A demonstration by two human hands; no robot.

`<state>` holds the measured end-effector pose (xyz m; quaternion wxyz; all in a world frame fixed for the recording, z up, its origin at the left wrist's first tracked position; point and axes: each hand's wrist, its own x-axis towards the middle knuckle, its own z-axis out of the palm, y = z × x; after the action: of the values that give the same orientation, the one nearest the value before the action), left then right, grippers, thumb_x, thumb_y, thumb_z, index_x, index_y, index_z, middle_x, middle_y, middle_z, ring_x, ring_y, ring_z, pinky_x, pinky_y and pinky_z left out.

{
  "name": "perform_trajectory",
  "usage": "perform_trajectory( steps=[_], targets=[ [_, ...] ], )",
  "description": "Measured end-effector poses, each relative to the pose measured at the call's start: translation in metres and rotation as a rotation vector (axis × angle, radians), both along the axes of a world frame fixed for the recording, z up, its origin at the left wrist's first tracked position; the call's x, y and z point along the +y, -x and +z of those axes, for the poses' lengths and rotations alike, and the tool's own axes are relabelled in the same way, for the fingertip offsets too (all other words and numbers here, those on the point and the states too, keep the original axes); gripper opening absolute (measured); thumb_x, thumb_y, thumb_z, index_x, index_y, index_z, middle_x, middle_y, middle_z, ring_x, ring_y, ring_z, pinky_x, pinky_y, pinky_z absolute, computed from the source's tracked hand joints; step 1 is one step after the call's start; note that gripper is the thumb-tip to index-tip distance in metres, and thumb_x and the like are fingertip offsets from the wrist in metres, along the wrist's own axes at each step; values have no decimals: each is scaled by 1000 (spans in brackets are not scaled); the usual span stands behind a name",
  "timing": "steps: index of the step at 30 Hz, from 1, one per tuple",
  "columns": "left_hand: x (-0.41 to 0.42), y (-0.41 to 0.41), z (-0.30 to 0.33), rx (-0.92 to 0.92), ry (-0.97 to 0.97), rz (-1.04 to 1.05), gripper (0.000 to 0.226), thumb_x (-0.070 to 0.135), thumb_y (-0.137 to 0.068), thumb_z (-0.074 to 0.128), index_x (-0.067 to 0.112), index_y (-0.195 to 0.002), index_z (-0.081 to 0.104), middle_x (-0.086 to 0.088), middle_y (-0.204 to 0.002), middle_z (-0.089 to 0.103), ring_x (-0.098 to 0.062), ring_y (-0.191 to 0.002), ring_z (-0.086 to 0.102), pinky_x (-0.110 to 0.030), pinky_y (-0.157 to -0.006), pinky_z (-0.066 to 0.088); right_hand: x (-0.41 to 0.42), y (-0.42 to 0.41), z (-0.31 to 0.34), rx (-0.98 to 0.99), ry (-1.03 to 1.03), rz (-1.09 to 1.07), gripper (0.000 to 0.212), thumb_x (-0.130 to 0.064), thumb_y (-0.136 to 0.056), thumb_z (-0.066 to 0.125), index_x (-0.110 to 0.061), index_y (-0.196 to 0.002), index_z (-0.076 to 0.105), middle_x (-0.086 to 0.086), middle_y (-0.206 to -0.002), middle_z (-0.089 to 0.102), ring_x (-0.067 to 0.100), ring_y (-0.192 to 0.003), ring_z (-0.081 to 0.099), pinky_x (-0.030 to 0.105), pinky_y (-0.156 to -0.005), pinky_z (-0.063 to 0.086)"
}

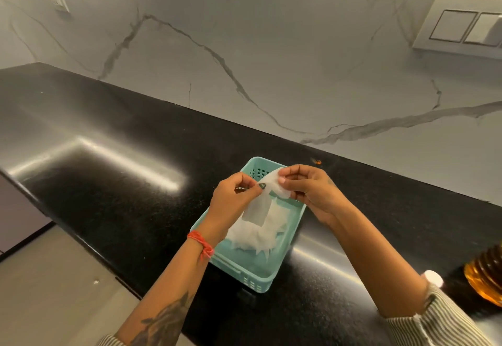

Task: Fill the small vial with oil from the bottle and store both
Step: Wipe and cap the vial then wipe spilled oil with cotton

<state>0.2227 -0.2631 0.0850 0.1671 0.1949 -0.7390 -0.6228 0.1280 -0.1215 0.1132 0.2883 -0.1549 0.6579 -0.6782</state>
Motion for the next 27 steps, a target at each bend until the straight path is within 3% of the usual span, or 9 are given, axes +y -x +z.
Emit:
perform_trajectory(
  steps=[2, 5, 7, 9, 12, 16, 22, 27],
  targets=[
    [3, -2, 6, -13, -160, -46, 17, 15, -82, 64, 16, -68, 56, -7, -96, 66, -30, -95, 60, -35, -73, 50, 5, -1, 4, 9, 43, 16, 15, 2, -79, 64, -10, -86, 68, 7, -82, 70, 14, -71, 66, 22, -66, 57],
    [10, -5, 16, 20, -386, -152, 16, 12, -79, 59, 15, -63, 57, -13, -104, 67, -38, -106, 58, -49, -91, 47, 11, -3, 10, 24, 76, 51, 20, 3, -81, 61, -13, -89, 70, 8, -87, 72, 16, -78, 68, 25, -71, 57],
    [14, -7, 22, 59, -567, -210, 20, 15, -83, 54, 12, -63, 60, -14, -93, 67, -32, -90, 65, -48, -90, 47, 15, -6, 13, 39, 76, 68, 21, 2, -82, 61, -13, -92, 71, 9, -93, 73, 19, -83, 69, 27, -73, 57],
    [19, -6, 27, 47, -670, -226, 25, 20, -89, 48, 9, -68, 57, -10, -81, 66, -21, -72, 65, -35, -73, 51, 20, -9, 17, 68, 73, 72, 21, 1, -83, 61, -13, -94, 71, 9, -95, 73, 19, -86, 69, 27, -75, 57],
    [25, -1, 30, 28, -535, -265, 10, 17, -89, 52, 9, -87, 58, -7, -82, 64, -17, -72, 61, -26, -60, 53, 31, -13, 23, 150, 58, 61, 20, -1, -82, 62, -15, -94, 71, 8, -93, 73, 18, -86, 68, 30, -80, 54],
    [30, 2, 32, 35, -438, -340, 25, 9, -86, 58, 8, -111, 60, -7, -98, 69, -18, -88, 67, -28, -72, 56, 48, -16, 28, 218, 22, 17, 20, -3, -82, 64, -16, -96, 69, 10, -92, 72, 19, -85, 68, 31, -81, 54],
    [50, 7, 40, 44, -361, -411, 12, 10, -87, 57, 10, -96, 65, -5, -91, 69, -18, -87, 66, -33, -83, 55, 74, -26, 33, 247, -81, -36, 12, -14, -86, 62, -17, -93, 71, 8, -97, 71, 23, -92, 64, 36, -85, 52],
    [74, 14, 47, 92, -317, -419, 7, 15, -87, 57, 13, -92, 59, -8, -93, 66, -21, -88, 65, -37, -81, 56, 100, -36, 38, 187, -79, -131, 17, -25, -88, 57, -11, -85, 67, 8, -86, 67, 17, -82, 60, 25, -72, 52]
  ],
)
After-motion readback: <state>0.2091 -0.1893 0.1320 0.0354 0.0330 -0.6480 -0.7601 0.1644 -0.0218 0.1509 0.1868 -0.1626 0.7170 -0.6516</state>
